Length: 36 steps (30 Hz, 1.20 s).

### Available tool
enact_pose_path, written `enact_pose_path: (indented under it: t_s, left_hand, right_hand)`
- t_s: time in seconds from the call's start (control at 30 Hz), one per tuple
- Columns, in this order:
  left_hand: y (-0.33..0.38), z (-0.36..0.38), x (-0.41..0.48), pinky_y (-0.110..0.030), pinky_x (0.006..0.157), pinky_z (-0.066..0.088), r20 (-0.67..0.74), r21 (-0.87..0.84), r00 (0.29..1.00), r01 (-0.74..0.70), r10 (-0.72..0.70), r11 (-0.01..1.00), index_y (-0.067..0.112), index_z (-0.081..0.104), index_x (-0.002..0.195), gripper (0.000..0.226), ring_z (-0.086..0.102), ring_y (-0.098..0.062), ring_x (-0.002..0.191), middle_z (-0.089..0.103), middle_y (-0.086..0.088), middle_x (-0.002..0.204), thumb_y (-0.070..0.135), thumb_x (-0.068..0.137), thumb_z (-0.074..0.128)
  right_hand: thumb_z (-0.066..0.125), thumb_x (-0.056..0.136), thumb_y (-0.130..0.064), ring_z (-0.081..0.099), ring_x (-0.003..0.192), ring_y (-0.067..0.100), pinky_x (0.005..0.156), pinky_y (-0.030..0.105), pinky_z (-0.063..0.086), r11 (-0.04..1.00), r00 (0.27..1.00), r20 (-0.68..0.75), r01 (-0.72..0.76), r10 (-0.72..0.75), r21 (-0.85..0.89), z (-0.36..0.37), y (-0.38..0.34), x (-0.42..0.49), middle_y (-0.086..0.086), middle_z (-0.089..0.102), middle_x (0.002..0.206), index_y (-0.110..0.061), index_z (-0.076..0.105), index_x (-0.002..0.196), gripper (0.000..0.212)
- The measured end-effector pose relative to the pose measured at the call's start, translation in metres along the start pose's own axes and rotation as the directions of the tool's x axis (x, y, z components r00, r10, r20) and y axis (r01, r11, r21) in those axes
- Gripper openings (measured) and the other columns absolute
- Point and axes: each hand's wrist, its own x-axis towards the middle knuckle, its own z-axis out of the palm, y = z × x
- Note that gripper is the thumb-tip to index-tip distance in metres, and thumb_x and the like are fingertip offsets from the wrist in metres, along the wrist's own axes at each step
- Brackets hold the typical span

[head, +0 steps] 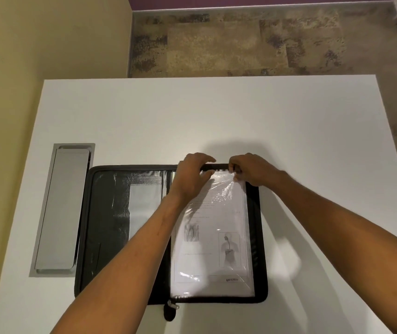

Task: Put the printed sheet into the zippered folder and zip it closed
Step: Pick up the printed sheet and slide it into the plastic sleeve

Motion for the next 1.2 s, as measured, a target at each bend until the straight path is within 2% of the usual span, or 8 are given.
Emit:
enact_pose_path:
  t_s: [0.27, 0.43, 0.57, 0.7, 0.9, 1.0, 1.13, 1.2]
  left_hand:
    - [-0.019, 0.011, -0.094, -0.038, 0.107, 0.05, 0.089, 0.218, 0.993, -0.097, 0.08, 0.971, 0.027, 0.071, 0.125, 0.032, 0.055, -0.015, 0.127, 0.065, 0.005, 0.137, 0.035, 0.095, 0.072]
    - [-0.011, 0.035, -0.149, -0.042, 0.13, 0.008, 0.306, 0.367, 0.951, -0.152, 0.036, 0.918, 0.032, 0.033, 0.161, 0.088, 0.008, -0.024, 0.161, 0.01, -0.003, 0.174, 0.047, 0.086, 0.078]
    - [-0.008, 0.049, -0.157, -0.051, 0.129, -0.005, 0.417, 0.4, 0.908, -0.137, -0.047, 0.906, 0.035, 0.008, 0.166, 0.101, -0.021, -0.025, 0.158, -0.02, -0.006, 0.172, 0.045, 0.091, 0.074]
    - [-0.01, 0.063, -0.158, -0.06, 0.127, -0.005, 0.416, 0.431, 0.909, -0.17, -0.028, 0.886, 0.034, 0.002, 0.166, 0.105, -0.029, -0.031, 0.155, -0.026, -0.01, 0.17, 0.047, 0.09, 0.073]
    - [-0.013, 0.069, -0.159, -0.065, 0.124, -0.006, 0.392, 0.422, 0.919, -0.155, -0.026, 0.893, 0.035, 0.003, 0.165, 0.105, -0.028, -0.029, 0.156, -0.025, -0.008, 0.171, 0.046, 0.089, 0.074]
    - [-0.009, 0.062, -0.157, -0.065, 0.126, -0.002, 0.358, 0.359, 0.933, -0.095, -0.043, 0.929, 0.034, 0.011, 0.165, 0.098, -0.021, -0.024, 0.158, -0.018, -0.003, 0.173, 0.044, 0.091, 0.074]
    - [-0.02, 0.034, -0.163, -0.062, 0.125, 0.019, 0.127, 0.295, 0.99, 0.025, -0.065, 0.955, 0.031, 0.024, 0.163, 0.085, 0.007, -0.024, 0.161, 0.01, -0.003, 0.174, 0.041, 0.093, 0.071]
    - [-0.035, 0.012, -0.171, -0.062, 0.126, 0.017, -0.013, 0.242, 0.978, 0.205, -0.208, 0.949, 0.03, 0.029, 0.161, 0.08, 0.015, -0.027, 0.159, 0.016, -0.005, 0.172, 0.037, 0.094, 0.072]
  right_hand:
    - [0.057, 0.077, 0.001, 0.064, 0.074, 0.026, 0.077, 0.039, 0.05, 0.98, 0.965, -0.258, -0.087, 0.039, -0.176, 0.028, 0.0, -0.016, 0.0, 0.065, 0.073, -0.017, 0.059, 0.082, 0.019]
    - [0.065, 0.085, -0.006, 0.06, 0.088, 0.026, 0.075, 0.041, 0.049, 0.932, 0.865, -0.483, -0.276, 0.135, -0.233, 0.065, -0.005, -0.042, 0.004, 0.06, 0.097, -0.016, 0.059, 0.099, 0.018]
    - [0.067, 0.086, -0.021, 0.059, 0.103, 0.028, 0.083, 0.043, 0.054, 0.922, 0.786, -0.496, -0.376, 0.368, 0.088, 0.101, -0.032, -0.098, 0.008, 0.059, 0.116, -0.012, 0.059, 0.117, 0.034]
    - [0.066, 0.093, -0.036, 0.054, 0.112, 0.034, 0.087, 0.047, 0.054, 0.739, 0.662, -0.347, -0.514, 0.665, 0.435, 0.142, -0.044, -0.145, 0.014, 0.053, 0.119, -0.009, 0.051, 0.124, 0.044]
    - [0.073, 0.089, -0.039, 0.044, 0.138, 0.032, 0.112, 0.046, 0.044, 0.835, 0.703, -0.459, -0.511, 0.543, 0.204, 0.178, -0.058, -0.171, 0.014, 0.041, 0.153, -0.016, 0.038, 0.152, 0.076]
    - [0.069, 0.092, -0.04, 0.042, 0.145, 0.03, 0.116, 0.046, 0.041, 0.918, 0.816, -0.464, -0.397, 0.345, -0.016, 0.192, -0.072, -0.177, 0.014, 0.037, 0.161, -0.017, 0.039, 0.155, 0.073]
    - [0.078, 0.084, -0.038, 0.046, 0.144, 0.037, 0.112, 0.05, 0.045, 0.934, 0.89, -0.378, -0.328, 0.256, -0.14, 0.215, -0.083, -0.185, 0.018, 0.041, 0.16, -0.016, 0.046, 0.152, 0.078]
    - [0.082, 0.079, -0.039, 0.049, 0.141, 0.039, 0.108, 0.05, 0.05, 0.924, 0.881, -0.364, -0.365, 0.303, -0.114, 0.217, -0.087, -0.19, 0.021, 0.043, 0.158, -0.017, 0.049, 0.15, 0.081]
